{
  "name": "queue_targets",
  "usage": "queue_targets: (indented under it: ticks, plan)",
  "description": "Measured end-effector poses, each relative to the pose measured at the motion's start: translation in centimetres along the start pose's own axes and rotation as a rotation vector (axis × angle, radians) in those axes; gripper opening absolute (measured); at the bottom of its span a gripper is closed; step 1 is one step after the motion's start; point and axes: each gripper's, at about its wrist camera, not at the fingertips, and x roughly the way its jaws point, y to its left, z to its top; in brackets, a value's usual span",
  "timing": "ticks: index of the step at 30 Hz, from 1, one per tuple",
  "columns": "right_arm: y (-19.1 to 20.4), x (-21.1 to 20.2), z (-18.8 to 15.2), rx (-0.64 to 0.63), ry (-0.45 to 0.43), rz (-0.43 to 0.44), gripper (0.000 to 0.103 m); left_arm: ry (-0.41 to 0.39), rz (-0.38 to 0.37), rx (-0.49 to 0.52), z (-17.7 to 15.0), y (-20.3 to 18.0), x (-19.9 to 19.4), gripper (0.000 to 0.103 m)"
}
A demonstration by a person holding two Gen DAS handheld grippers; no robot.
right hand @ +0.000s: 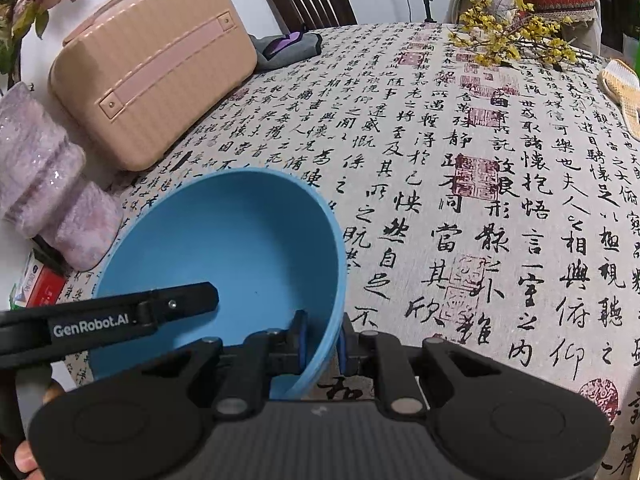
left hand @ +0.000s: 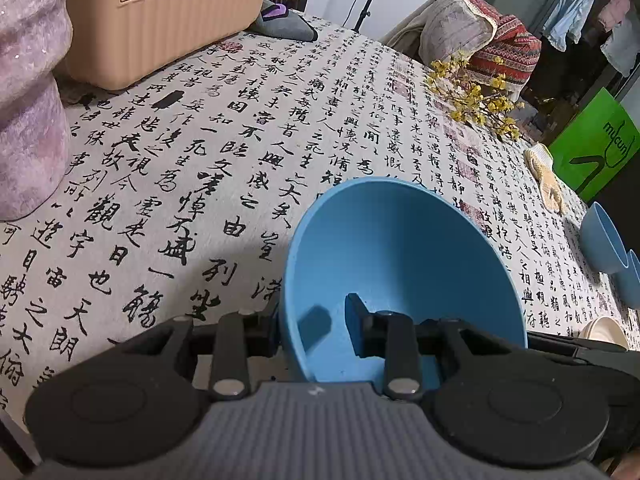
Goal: Organize plates and bowls
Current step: 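Lower the blue bowl onto the table cloth with both grippers, then open both grippers to release the blue bowl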
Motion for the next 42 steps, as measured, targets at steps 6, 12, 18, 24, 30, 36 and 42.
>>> queue_targets:
  ticks: [6,12,18,24,30,36,42]
  plan:
    - [-0.2,0.4,-0.2,-0.002,0.006,-0.005,0.015,0.011,0.003,-0.001,-0.1,0.0,0.4,0.032]
    - [0.1,0.5,-0.3,-0.01,0.002,-0.007,0.017,0.01,0.0,0.002,-0.3,0.0,0.5,0.035]
    - [0.0,0.3,-0.3,0.001,0.005,0.008,0.023,-0.008,-0.004,0.021,-0.4,-0.1,0.1,0.046]
    - [-0.8,-1.9,-0.6,0.009,-0.068,0.046,0.051,-0.143,0.002,0.09,-0.7,-0.6,-2.4,0.075]
    - [-2.4,-4.8,-2.1,0.021,-0.181,0.093,0.082,-0.272,-0.01,0.139,-1.5,-0.8,-4.9,0.093]
    - [-3.7,-7.8,-4.9,-0.015,-0.317,0.109,0.1,-0.402,-0.034,0.183,-3.7,-0.7,-7.1,0.103]
    - [-4.6,-9.8,-8.2,-0.056,-0.448,0.017,0.103,-0.494,-0.047,0.205,-5.9,-1.0,-8.5,0.103]
